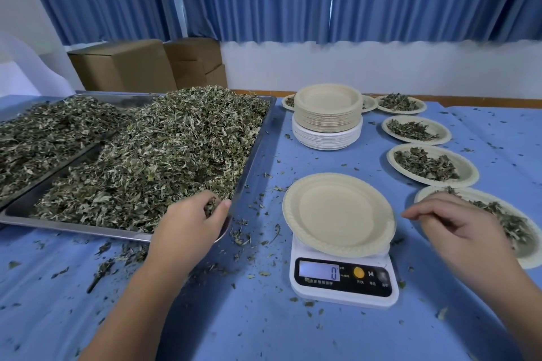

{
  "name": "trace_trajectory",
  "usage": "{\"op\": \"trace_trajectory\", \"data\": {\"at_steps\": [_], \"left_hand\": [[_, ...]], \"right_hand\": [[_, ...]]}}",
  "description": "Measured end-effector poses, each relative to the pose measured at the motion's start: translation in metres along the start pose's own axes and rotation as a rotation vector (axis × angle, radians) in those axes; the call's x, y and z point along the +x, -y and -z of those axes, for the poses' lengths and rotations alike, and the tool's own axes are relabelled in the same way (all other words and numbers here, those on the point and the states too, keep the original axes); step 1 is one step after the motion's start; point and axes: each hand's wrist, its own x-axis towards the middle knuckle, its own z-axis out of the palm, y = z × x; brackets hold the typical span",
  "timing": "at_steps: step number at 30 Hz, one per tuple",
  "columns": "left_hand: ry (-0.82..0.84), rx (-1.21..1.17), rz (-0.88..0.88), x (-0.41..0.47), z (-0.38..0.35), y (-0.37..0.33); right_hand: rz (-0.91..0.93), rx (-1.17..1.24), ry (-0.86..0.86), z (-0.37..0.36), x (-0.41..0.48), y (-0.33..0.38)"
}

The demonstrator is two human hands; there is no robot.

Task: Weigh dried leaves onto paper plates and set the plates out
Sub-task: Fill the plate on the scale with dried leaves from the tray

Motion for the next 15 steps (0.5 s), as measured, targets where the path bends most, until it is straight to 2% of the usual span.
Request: {"op": "trace_trajectory", "data": {"at_steps": [8,15], "left_hand": [[0.032,0.019,-0.05,0.027,0.013,0.003],[-0.095,-0.158,-0.121,0.042,0.034,-0.029]], "right_hand": [[-0.027,0.015,0.01,0.0,-0.001,0.002],[-0.031,0.029,0.001,0.0,0.0,0.002]]}}
